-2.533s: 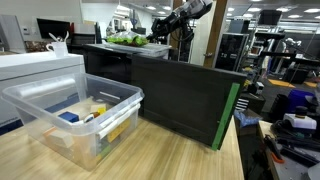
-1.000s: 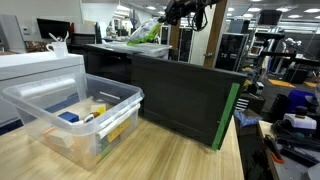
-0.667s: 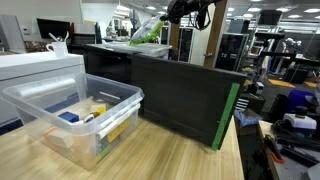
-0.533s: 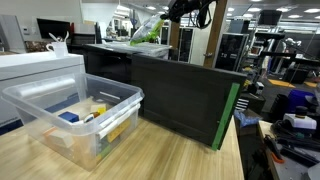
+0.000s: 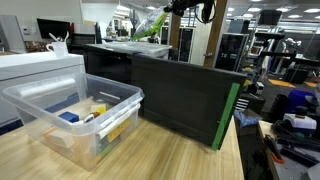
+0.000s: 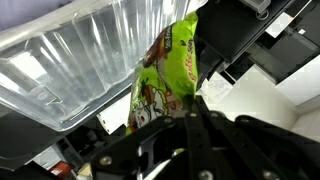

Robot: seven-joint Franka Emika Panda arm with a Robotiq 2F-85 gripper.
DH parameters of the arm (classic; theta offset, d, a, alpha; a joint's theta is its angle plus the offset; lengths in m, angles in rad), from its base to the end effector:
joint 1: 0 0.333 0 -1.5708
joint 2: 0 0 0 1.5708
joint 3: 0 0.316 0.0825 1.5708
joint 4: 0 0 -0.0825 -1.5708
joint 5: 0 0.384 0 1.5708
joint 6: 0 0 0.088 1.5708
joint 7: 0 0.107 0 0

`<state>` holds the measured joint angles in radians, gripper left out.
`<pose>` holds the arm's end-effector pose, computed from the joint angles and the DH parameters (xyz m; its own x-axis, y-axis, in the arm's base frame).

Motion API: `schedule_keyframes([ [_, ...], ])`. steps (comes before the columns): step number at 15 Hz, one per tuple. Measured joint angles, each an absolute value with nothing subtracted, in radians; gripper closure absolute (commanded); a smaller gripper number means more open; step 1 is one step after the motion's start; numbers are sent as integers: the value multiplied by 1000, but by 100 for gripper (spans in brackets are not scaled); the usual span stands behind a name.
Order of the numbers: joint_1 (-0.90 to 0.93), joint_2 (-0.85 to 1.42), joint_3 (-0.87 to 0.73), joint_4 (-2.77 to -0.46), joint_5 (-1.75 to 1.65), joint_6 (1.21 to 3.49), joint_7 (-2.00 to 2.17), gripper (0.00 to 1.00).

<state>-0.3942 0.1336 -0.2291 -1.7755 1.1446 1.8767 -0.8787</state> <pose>0.5409 -0.2958 0.5175 0.7687 -0.3542 0.5326 0.1455 -0.7140 -0.6849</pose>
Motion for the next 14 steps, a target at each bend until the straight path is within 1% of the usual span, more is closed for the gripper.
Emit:
schedule_keyframes([
  [7,-375,84,-258,-1869,1128,1894,-909,100],
  [14,-371,-62,-278,-2034,1125,1968,-1020,100],
])
